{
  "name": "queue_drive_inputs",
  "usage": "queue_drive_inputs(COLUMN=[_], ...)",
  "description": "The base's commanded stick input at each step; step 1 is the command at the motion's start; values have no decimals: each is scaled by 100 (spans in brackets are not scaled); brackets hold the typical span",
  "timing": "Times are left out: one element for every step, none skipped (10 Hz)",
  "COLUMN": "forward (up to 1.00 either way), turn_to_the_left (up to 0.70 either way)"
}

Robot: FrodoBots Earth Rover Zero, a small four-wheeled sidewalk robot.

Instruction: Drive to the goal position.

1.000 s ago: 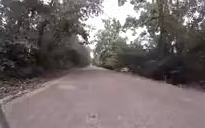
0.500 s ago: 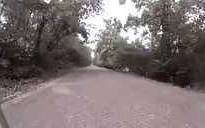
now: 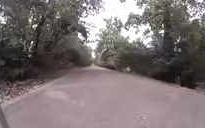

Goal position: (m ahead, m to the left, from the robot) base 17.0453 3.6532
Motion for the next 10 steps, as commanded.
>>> queue_drive_inputs(forward=[70,70,70,70,70,70,70,70,70,70], turn_to_the_left=[0,0,0,0,0,0,0,0,0,0])
